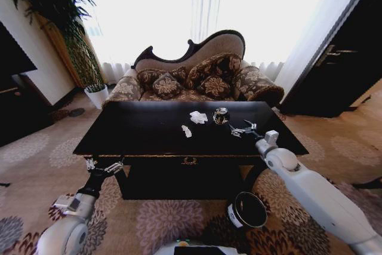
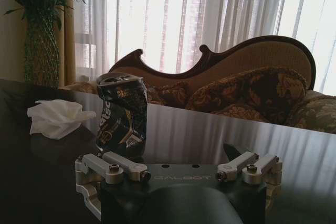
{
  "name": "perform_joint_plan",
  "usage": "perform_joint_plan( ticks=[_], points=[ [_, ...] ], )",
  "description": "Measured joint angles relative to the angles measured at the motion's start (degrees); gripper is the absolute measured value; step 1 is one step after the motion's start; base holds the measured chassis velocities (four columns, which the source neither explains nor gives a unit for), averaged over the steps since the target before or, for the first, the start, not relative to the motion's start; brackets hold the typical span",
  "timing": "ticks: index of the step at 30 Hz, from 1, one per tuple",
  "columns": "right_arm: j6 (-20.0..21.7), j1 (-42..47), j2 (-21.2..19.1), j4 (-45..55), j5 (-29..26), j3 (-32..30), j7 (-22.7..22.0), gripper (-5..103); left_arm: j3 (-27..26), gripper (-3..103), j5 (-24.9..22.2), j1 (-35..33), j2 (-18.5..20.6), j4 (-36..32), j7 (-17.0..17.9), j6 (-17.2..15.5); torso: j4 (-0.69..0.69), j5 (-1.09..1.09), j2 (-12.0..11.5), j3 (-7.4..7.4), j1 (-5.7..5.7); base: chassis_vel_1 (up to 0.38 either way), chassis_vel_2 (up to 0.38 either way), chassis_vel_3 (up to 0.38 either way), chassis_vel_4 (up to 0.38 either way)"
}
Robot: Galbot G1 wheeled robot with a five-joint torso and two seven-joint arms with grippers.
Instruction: Move to the front of the table and place the trash on the table into the trash bin.
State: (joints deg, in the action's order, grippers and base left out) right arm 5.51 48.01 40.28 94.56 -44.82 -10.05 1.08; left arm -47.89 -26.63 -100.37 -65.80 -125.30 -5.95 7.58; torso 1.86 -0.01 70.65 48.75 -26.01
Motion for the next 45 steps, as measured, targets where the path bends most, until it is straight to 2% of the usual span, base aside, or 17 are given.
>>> perform_joint_plan(
  ticks=[15, 26, 27, 30, 31, 34, 35, 37, 39, 43, 45],
  points=[
    [0.62, -10.82, 2.42, -3.75, 0.62, 9.58, -0.52, 100, 0.0, 100, 0.0, 0.0, 0.0, 0.0, 0.0, 0.0, 0.0, -0.01, 0.0, 0.0, 0.0, 0.0, 0.0, 0.0, 0.0],
    [0.55, -13.94, 5.23, -6.7, 1.93, 13.16, -0.76, 100, 0.0, 100, 0.0, 0.0, 0.0, 0.0, 0.0, 0.0, -0.01, 0.0, 0.0, 0.0, 0.0, 0.0, 0.0, 0.0, 0.0],
    [0.55, -14.25, 5.32, -6.78, 2.15, 13.4, -0.77, 103, 0.0, 100, 0.0, 0.0, 0.0, 0.0, 0.0, 0.0, -0.01, 0.0, 0.0, 0.0, 0.0, 0.0, 0.0, 0.0, 0.0],
    [0.55, -14.47, 5.39, -6.79, 2.25, 13.55, -0.81, 103, 0.0, 100, 0.0, 0.0, 0.0, 0.0, 0.0, 0.0, 0.0, -0.01, 0.0, 0.0, 0.01, 0.0, 0.0, 0.0, 0.0],
    [0.1, -14.82, 5.46, -6.9, 2.52, 13.91, -0.99, 88, 0.0, 100, 0.0, 0.0, 0.0, 0.0, 0.0, 0.0, 0.0, -0.01, 0.0, 0.0, 0.01, 0.0, 0.0, 0.0, 0.0],
    [-0.3, -14.65, 5.46, -6.91, 2.67, 13.91, -0.99, 72, 0.0, 100, 0.0, 0.0, 0.0, 0.0, 0.0, 0.0, 0.0, -0.01, 0.0, 0.0, 0.01, 0.0, 0.0, 0.0, 0.0],
    [-0.3, -14.65, 5.46, -6.91, 2.67, 13.91, -0.99, 72, 0.0, 100, 0.0, 0.0, 0.0, 0.0, 0.0, 0.0, 0.0, -0.01, 0.0, 0.0, 0.01, 0.0, 0.0, 0.0, 0.0],
    [-0.47, -14.14, 5.59, -6.71, 2.75, 13.55, -1.04, 61, 0.0, 100, 0.0, 0.0, 0.0, 0.0, 0.0, 0.0, 0.0, 0.0, 0.0, 0.0, 0.0, 0.0, 0.0, 0.0, 0.0],
    [-0.53, -13.83, 5.6, -6.47, 2.77, 13.29, -1.08, 61, 0.0, 100, 0.0, 0.0, 0.0, 0.0, 0.0, 0.0, 0.0, 0.0, 0.0, -0.01, 0.0, 0.0, 0.0, 0.0, 0.0],
    [-0.74, -12.77, 5.49, -5.63, 2.79, 12.42, -1.12, 40, 0.0, 100, 0.0, 0.0, 0.0, 0.0, 0.0, 0.0, 0.0, 0.0, 0.0, -0.01, 0.01, 0.0, 0.0, 0.0, 0.0],
    [-0.76, -12.54, 5.41, -5.42, 2.79, 12.2, -1.12, 40, 0.0, 100, 0.0, 0.0, 0.0, 0.0, 0.0, 0.0, 0.0, 0.0, 0.0, -0.01, 0.01, 0.0, 0.0, 0.0, 0.0]
  ],
)
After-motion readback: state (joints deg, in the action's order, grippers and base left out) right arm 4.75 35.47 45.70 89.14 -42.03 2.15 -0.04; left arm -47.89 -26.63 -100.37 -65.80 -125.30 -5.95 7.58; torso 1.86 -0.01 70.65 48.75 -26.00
